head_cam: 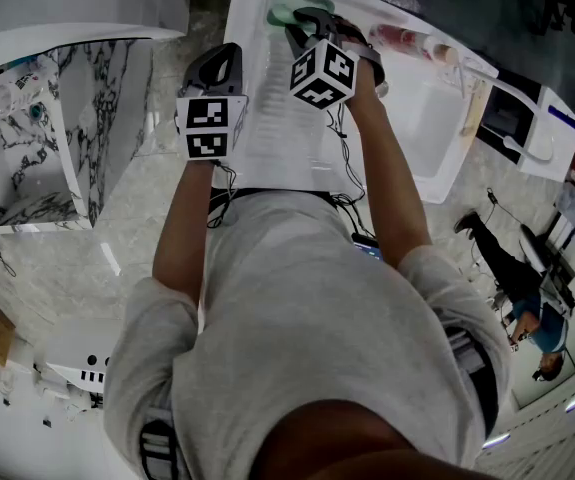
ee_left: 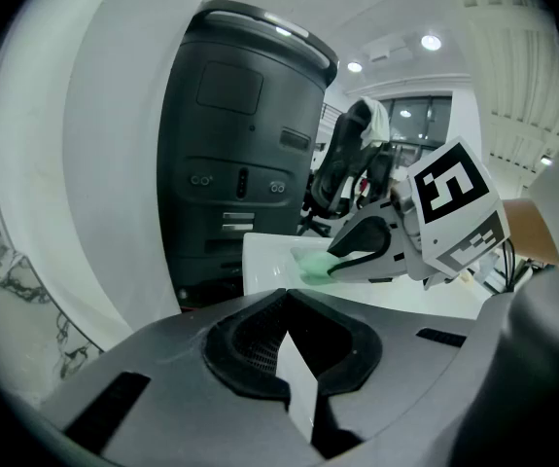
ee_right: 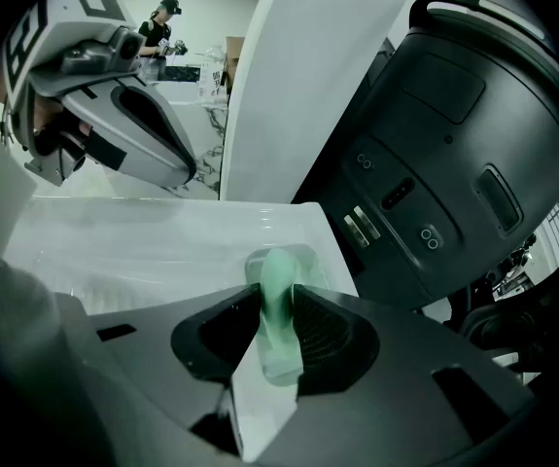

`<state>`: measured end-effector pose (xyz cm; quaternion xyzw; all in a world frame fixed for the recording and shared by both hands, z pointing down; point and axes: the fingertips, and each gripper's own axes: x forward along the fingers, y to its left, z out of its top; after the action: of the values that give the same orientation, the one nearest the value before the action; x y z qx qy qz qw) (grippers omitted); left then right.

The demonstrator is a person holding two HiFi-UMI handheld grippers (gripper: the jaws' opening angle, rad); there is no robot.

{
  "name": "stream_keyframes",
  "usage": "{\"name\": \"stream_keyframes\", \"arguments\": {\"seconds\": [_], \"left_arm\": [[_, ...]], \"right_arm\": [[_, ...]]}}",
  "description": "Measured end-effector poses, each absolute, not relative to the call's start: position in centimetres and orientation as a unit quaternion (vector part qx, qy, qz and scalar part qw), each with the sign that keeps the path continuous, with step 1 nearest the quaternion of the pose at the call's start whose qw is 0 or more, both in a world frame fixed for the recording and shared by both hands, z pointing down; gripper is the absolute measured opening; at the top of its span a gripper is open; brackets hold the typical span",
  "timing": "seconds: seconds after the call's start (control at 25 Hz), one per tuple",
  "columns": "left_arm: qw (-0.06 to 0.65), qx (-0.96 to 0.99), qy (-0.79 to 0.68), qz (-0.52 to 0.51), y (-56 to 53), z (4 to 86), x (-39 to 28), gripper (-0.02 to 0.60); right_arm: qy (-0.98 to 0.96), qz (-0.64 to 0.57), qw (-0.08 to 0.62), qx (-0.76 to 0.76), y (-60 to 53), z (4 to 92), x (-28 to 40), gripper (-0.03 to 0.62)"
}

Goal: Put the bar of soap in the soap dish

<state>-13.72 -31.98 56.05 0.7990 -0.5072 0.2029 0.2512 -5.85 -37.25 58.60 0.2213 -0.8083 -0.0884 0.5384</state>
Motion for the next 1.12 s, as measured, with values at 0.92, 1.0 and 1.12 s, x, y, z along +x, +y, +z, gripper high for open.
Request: {"name": "stream_keyframes", "arguments": {"seconds": [0.92, 1.0, 1.12], "left_arm": [[0.248, 0.801, -0.505, 0.203, -32.2, 55.7, -13.3, 0.017], [0.247, 0.802, -0.505, 0.202, -32.3, 55.7, -13.2, 0.017], [0.248, 0.804, -0.502, 0.202, -32.2, 55.7, -13.1, 0.018]], "right_arm": [[-0.792, -0.096, 0.559, 0.227, -39.6, 59.6, -4.6, 0.119], [-0.792, -0.094, 0.559, 0.227, -39.7, 59.6, -4.5, 0.122], [-0.793, -0.086, 0.556, 0.232, -39.8, 59.7, -4.4, 0.132]]}}
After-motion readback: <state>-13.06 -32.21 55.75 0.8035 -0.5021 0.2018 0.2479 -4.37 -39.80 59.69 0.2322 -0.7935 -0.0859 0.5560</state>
